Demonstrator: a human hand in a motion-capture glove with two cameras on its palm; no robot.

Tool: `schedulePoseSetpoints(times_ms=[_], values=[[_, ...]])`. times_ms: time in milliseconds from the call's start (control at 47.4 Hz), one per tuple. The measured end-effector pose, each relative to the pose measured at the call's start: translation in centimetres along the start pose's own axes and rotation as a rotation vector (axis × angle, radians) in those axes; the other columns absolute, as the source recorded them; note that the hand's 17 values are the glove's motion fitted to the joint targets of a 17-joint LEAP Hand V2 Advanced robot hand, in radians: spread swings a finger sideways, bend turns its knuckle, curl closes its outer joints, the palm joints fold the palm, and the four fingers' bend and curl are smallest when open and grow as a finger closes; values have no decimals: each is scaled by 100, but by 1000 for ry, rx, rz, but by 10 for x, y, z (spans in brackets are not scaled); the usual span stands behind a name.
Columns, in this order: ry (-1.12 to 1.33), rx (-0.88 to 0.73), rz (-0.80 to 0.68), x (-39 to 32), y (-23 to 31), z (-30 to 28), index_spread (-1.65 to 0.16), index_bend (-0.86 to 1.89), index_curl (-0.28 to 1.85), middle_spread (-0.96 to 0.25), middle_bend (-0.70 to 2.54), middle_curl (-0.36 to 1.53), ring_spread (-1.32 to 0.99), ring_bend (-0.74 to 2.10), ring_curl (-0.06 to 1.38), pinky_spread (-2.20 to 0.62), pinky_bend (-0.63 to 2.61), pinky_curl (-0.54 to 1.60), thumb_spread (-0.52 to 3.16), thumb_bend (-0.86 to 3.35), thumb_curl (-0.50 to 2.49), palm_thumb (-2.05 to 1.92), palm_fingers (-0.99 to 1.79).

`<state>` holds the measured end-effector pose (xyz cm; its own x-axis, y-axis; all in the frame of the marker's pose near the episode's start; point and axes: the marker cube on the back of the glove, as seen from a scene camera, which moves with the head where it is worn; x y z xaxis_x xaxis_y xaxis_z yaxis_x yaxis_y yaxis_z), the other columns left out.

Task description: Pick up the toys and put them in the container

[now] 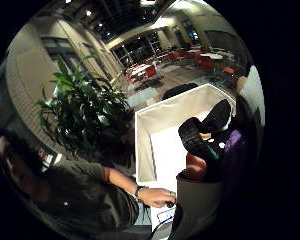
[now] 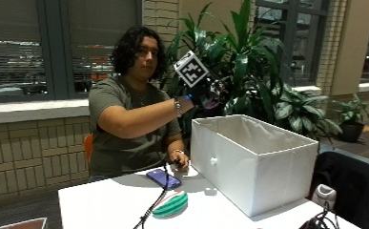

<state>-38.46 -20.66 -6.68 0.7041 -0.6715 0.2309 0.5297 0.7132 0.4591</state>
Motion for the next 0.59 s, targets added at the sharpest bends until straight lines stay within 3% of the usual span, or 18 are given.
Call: schedulePoseSetpoints(times_ms=[105,211,232,295,338,380,464,591], values=[[48,-23,-3,-11,-14,40,-41,61,97,-39,89,90,-36,127,60,-43,105,43,147,26,64,55,113],[73,-164,59,-1,-10,70,-40,51,98,-39,79,88,-34,122,57,-44,108,44,143,14,59,36,95],[62,-187,66,2,-7,73,-40,48,98,-39,75,86,-33,119,57,-44,108,44,145,10,54,27,88],[53,-208,64,18,5,71,-39,34,95,-36,57,81,-32,107,58,-34,107,47,129,-11,45,-7,14],[108,-196,35,43,14,62,-39,30,92,-34,53,78,-31,101,57,-30,108,48,122,-13,42,-14,4],[87,-156,71,64,23,51,-41,25,86,-33,50,76,-31,96,52,-27,107,45,116,-13,40,-16,7],[1,-17,283,103,48,34,-42,4,71,-32,49,72,-36,106,45,-30,114,38,109,-12,36,-16,38],[86,144,693,200,97,34,-40,0,58,-37,73,80,-40,133,51,-37,119,40,119,-1,33,0,72]])
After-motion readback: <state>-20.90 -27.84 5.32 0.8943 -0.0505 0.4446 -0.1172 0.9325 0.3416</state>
